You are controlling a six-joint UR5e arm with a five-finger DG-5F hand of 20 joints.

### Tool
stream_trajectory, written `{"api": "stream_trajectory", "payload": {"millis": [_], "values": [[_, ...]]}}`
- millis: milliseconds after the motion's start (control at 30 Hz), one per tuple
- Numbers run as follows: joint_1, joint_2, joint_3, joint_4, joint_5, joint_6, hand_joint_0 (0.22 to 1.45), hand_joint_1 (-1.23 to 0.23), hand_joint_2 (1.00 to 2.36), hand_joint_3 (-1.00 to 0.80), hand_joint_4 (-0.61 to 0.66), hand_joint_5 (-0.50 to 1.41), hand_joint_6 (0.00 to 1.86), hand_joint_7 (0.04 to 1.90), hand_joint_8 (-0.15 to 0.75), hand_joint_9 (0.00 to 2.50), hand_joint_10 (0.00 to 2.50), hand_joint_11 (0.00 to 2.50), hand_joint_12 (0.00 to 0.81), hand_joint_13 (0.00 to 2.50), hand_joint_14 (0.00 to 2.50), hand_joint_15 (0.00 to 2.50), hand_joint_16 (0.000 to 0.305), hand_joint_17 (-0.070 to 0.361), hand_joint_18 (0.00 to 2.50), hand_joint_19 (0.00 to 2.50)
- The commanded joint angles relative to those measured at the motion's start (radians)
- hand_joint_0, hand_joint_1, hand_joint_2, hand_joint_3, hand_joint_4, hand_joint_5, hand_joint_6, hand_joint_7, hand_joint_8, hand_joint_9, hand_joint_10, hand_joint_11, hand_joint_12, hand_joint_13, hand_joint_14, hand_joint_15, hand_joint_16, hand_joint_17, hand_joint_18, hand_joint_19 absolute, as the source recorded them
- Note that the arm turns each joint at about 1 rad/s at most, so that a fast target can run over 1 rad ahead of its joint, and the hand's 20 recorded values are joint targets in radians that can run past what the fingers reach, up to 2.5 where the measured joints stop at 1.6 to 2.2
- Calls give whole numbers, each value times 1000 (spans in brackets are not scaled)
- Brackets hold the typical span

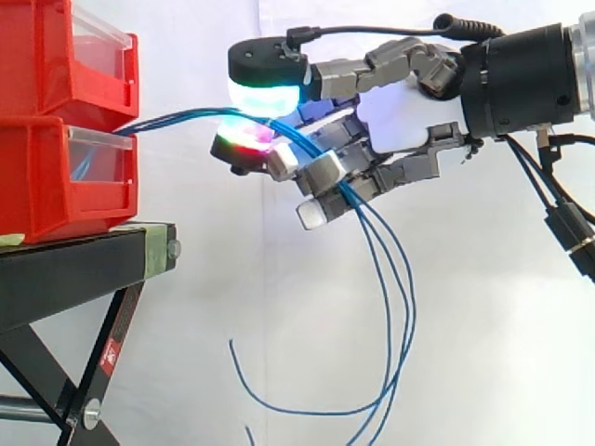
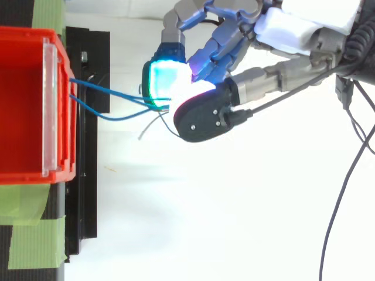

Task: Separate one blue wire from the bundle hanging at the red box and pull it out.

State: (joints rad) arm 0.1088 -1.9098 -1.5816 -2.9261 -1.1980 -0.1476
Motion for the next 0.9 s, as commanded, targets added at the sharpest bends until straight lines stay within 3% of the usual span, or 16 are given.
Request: {"api": "stream_trajectory", "payload": {"millis": [0, 533, 867], "values": [[0, 0, 0, -1, 0, 0, 724, -1009, 1009, -401, 71, -243, 943, 989, 275, 933, 16, 1136, 416, 1212, 26, 1195, 56, 125, 932, 592], [6, -1, 0, -1, 1, -3, 690, -879, 1015, -329, 95, -220, 940, 1005, 310, 1060, 16, 1211, 419, 1266, 25, 1213, 55, 123, 949, 672], [11, -1, 0, -4, 1, -76, 639, -807, 1018, -232, 118, -214, 949, 1100, 324, 1144, 17, 1243, 422, 1294, 24, 1245, 55, 124, 964, 739]]}}
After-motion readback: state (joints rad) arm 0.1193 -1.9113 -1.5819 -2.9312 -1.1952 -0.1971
